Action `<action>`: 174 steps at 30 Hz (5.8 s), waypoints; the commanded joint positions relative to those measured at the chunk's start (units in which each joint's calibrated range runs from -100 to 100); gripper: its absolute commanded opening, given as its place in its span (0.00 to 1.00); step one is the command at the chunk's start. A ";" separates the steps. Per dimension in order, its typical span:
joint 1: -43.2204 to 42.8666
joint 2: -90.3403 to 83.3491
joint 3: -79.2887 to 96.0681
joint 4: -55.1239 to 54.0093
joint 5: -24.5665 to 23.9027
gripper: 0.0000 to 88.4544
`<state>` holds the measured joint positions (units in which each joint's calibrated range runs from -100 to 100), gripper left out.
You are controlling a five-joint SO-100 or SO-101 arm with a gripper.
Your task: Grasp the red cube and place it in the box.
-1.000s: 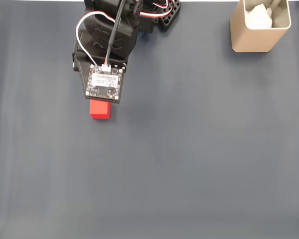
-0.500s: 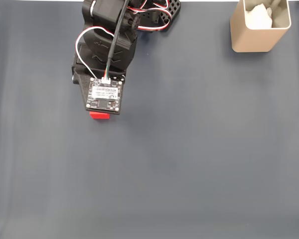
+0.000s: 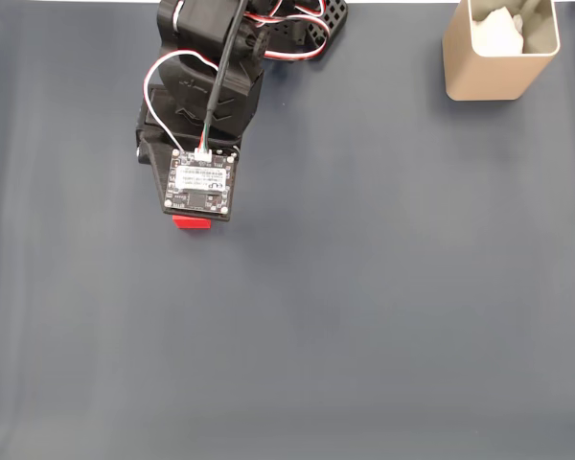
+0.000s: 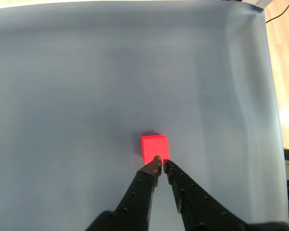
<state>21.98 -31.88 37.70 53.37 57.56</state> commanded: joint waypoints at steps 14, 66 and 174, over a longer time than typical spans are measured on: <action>0.27 -0.36 -3.70 -1.05 -0.39 0.19; 3.61 4.92 11.61 -21.16 0.34 0.48; -6.47 1.54 -6.53 1.98 -4.20 0.00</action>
<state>17.62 -25.81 37.70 49.80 54.63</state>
